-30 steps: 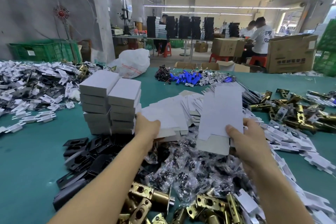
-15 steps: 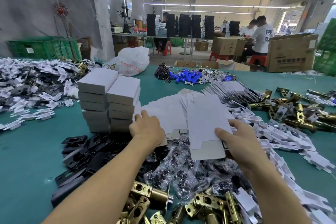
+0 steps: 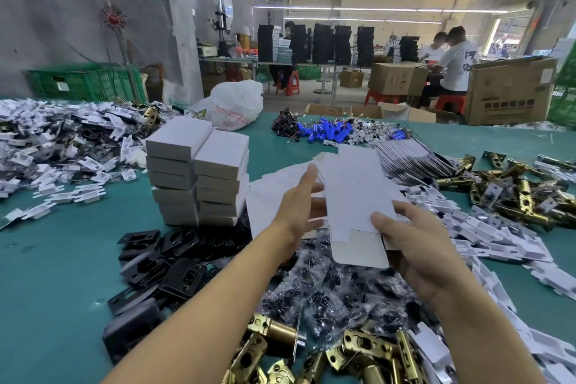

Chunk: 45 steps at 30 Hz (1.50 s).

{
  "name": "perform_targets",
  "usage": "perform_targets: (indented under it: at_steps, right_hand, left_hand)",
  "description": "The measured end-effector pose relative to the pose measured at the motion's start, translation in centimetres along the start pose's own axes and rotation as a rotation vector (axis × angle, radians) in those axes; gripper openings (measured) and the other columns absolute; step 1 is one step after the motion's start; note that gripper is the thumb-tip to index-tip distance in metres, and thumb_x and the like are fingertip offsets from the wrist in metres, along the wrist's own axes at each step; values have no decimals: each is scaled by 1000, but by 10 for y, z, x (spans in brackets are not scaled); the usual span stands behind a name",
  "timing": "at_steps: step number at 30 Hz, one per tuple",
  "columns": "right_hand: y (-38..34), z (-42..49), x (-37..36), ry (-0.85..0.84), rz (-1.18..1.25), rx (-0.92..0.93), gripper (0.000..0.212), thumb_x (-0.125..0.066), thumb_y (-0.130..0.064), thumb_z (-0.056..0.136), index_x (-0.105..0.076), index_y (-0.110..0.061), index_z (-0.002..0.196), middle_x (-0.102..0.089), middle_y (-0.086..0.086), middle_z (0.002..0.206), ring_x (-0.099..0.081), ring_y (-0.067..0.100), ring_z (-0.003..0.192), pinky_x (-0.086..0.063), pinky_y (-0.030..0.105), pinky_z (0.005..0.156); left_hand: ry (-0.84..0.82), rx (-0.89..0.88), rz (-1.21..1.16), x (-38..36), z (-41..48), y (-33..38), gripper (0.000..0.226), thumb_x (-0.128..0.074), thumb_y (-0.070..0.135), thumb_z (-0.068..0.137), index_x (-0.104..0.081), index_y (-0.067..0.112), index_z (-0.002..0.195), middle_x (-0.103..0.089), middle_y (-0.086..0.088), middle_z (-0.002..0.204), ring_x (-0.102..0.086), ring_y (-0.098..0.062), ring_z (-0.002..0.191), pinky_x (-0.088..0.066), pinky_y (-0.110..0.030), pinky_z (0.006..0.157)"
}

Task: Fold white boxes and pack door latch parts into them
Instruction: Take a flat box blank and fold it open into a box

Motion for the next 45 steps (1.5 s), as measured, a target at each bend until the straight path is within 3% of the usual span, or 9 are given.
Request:
perform_targets:
  at_steps: [4,8,13,19,27,30,35,39,45]
  right_hand:
    - [2,-15,-35,-241,37,-68,21,-62,-11,94,-63,-10,116,-75,16,96,-69,27,69,-58,35,54]
    - [3,-27,-53,-302,-384,77,18,-61,-32,96,-65,-23,111,-65,0,60,-54,11,40,-39,20,37]
    - [-18,-41,-63,-194,-798,472,51,-74,-47,78,-47,-46,120,-51,-22,111,-51,-22,90,-42,4,65]
    - [-33,-63,-80,-446,-769,762,59,-71,-35,72,-61,-35,130,-53,-19,134,-53,-1,119,-50,15,82]
    - [-35,-67,-83,-433,-889,844,63,-59,-33,75,-52,-35,137,-48,-20,139,-50,-4,112,-38,7,79]
    - [-36,-68,-86,-411,-889,881,60,-60,-17,76,-55,-31,135,-53,-17,135,-56,3,110,-53,24,84]
    - [-42,-69,-86,-331,-831,1005,56,-52,-12,87,-50,-38,136,-56,-8,136,-61,14,116,-55,39,87]
    - [-40,-66,-78,-233,-766,1029,65,-64,2,82,-55,-36,134,-59,2,136,-63,20,117,-57,42,88]
    - [-45,-66,-81,-237,-833,1004,64,-57,8,71,-70,-29,122,-58,-2,134,-62,4,105,-54,28,84]
  left_hand:
    - [-328,128,-401,-24,-28,11,85,-43,79,84,-71,8,121,-70,-15,118,-70,-32,103,-60,-43,85]
    - [-228,155,-476,-7,-34,10,82,-39,75,88,-80,4,96,-66,-24,117,-66,-35,94,-52,-42,83]
    - [-96,161,-574,9,-37,1,68,-42,71,90,-75,13,100,-60,-18,109,-67,-30,82,-56,-41,77]
    - [-176,147,-606,13,-37,-3,76,-30,72,94,-83,17,85,-76,-9,93,-73,-23,82,-57,-32,74]
    - [-270,177,-585,5,-45,-10,80,-39,77,88,-78,12,61,-72,-7,70,-72,-20,65,-52,-27,63]
    - [-309,176,-567,1,-51,0,87,-36,80,87,-76,8,59,-72,-10,68,-72,-21,62,-55,-23,57]
    - [-185,207,-469,5,-51,0,71,-67,64,71,-60,8,114,-61,-15,107,-64,-31,97,-54,-39,79]
    - [-69,124,-497,13,-51,3,110,-82,59,56,-42,11,146,-65,-13,116,-67,-33,98,-57,-44,80]
    - [173,-174,-431,39,-47,12,90,-97,44,52,-47,30,126,-72,-5,114,-74,-27,98,-63,-46,74]
Point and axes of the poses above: each hand's wrist, its own z-axis towards the middle knuckle, its own x-axis out of the back of the hand, y = z × x, the point moved 6 cm from there along z, towards the middle knuckle
